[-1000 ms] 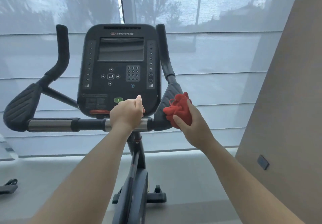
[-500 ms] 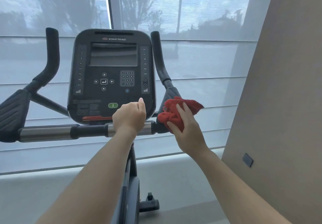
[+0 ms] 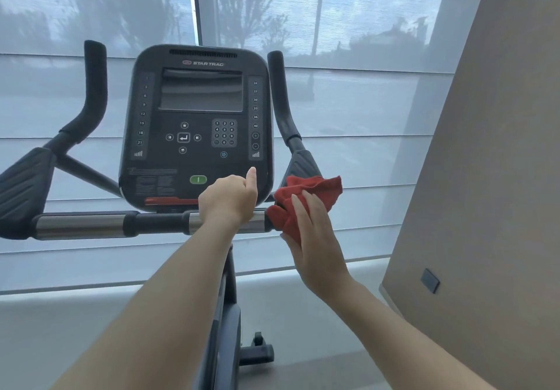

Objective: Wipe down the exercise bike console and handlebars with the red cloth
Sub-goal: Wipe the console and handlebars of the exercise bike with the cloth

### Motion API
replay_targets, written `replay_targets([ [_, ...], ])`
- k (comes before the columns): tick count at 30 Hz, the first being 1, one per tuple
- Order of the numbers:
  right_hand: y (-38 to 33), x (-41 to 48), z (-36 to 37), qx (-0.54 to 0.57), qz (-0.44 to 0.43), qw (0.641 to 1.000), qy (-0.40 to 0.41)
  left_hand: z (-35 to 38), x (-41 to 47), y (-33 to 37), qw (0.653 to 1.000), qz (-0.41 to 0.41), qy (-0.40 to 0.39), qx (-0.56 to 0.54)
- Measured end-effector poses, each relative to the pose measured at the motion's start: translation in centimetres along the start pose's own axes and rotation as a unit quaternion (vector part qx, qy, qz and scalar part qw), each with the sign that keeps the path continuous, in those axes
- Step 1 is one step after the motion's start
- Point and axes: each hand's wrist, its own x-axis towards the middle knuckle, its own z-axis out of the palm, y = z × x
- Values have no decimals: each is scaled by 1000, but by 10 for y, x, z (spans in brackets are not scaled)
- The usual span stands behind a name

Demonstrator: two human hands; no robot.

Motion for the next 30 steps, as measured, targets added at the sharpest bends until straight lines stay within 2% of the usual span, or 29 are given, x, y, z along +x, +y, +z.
replay_targets([
  [5, 14, 14, -16, 90, 24, 996, -10, 0, 0, 0, 1000, -4, 5, 3],
  [13, 37, 56, -29, 148, -3, 989, -11, -6, -5, 1, 1000, -21, 3, 4],
  [18, 57, 107, -35, 172, -19, 984, -48, -9, -8, 4, 998, -63, -4, -7],
  [21, 69, 132, -40, 194, -60, 979, -23, -11, -7, 4, 995, -87, -9, -37],
  [23, 79, 139, -40, 195, -112, 972, -67, -12, -9, 6, 992, -97, 13, -83],
  [26, 93, 141, -34, 160, -171, 953, -194, -15, -16, 14, 985, -78, 62, -138],
  [28, 99, 145, -35, 176, -168, 945, -217, -17, -18, 27, 981, -58, 89, -159],
  [30, 108, 152, -44, 236, -141, 942, -193, -18, -16, 53, 974, -42, 135, -179],
])
